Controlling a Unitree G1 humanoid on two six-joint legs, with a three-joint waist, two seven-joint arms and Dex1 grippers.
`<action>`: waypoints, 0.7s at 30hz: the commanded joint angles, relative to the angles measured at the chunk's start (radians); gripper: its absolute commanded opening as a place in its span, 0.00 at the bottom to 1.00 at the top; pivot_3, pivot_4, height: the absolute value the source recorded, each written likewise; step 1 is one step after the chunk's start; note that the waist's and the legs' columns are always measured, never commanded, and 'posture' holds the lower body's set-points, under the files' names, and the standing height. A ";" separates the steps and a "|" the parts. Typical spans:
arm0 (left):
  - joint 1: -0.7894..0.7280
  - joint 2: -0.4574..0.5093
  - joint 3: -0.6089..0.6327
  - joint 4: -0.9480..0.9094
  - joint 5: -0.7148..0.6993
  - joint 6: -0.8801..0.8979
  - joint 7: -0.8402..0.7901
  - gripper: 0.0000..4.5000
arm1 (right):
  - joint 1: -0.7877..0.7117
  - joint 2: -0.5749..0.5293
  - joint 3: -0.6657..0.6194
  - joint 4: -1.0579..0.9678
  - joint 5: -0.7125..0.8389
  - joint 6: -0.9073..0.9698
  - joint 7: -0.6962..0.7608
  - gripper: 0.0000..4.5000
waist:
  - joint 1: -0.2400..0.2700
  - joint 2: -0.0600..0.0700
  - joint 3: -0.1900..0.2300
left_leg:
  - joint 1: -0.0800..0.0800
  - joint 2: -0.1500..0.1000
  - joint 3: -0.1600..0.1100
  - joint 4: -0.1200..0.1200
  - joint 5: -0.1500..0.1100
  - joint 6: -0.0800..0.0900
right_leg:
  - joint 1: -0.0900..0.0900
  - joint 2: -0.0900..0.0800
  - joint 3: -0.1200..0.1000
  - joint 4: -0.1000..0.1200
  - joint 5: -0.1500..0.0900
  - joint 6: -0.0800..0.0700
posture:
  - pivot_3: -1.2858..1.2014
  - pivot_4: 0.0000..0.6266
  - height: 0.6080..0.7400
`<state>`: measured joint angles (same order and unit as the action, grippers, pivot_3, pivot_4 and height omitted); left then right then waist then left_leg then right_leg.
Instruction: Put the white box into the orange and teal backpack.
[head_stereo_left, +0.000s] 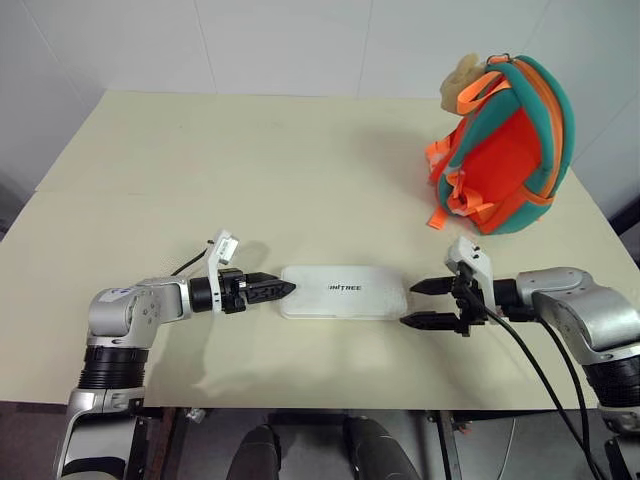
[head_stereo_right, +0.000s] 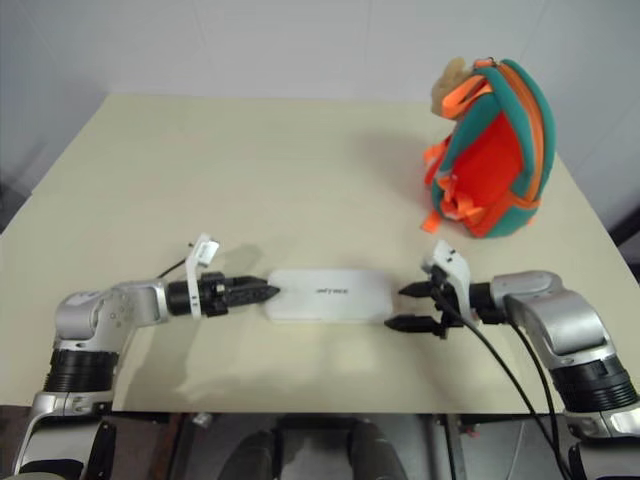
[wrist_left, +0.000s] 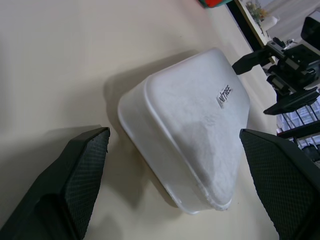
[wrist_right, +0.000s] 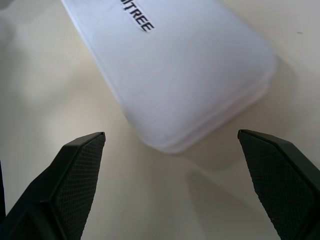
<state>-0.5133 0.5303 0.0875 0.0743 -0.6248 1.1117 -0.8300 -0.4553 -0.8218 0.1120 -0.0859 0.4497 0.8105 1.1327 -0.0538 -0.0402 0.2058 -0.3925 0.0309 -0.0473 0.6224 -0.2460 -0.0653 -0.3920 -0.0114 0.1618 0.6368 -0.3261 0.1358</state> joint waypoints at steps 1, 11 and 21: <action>0.016 -0.015 -0.077 0.005 -0.003 0.058 -0.004 0.99 | -0.020 0.005 -0.007 -0.033 0.007 0.006 -0.014 1.00 | 0.002 0.000 0.000 | 0.000 0.000 0.000 0.000 0.000 0.000 | 0.000 0.000 0.000 0.000 0.000 0.000 | 0.52 0.24 1.00; -0.043 -0.035 -0.131 0.056 -0.039 0.203 -0.042 0.99 | -0.040 0.039 0.005 -0.050 0.004 0.009 -0.047 1.00 | 0.001 0.000 0.000 | 0.000 0.000 0.000 0.000 0.000 0.000 | 0.000 0.000 -0.001 -0.001 0.000 0.000 | 0.52 0.24 1.00; -0.146 -0.069 -0.099 0.192 -0.043 0.256 -0.087 0.99 | -0.023 0.044 -0.002 -0.063 -0.015 -0.004 -0.054 1.00 | 0.001 0.001 0.000 | 0.000 0.000 0.000 0.000 0.000 0.000 | 0.001 0.000 -0.001 -0.001 0.000 0.000 | 0.52 0.24 1.00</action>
<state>-0.6650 0.5147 0.0326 0.2324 -0.6401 1.3230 -0.9132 -0.4749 -0.7940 0.1105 -0.0961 0.4104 0.8257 1.0735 -0.0526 -0.0393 0.2053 -0.3925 0.0304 -0.0477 0.6227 -0.2462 -0.0652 -0.3912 -0.0116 0.1609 0.6358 -0.3262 0.1359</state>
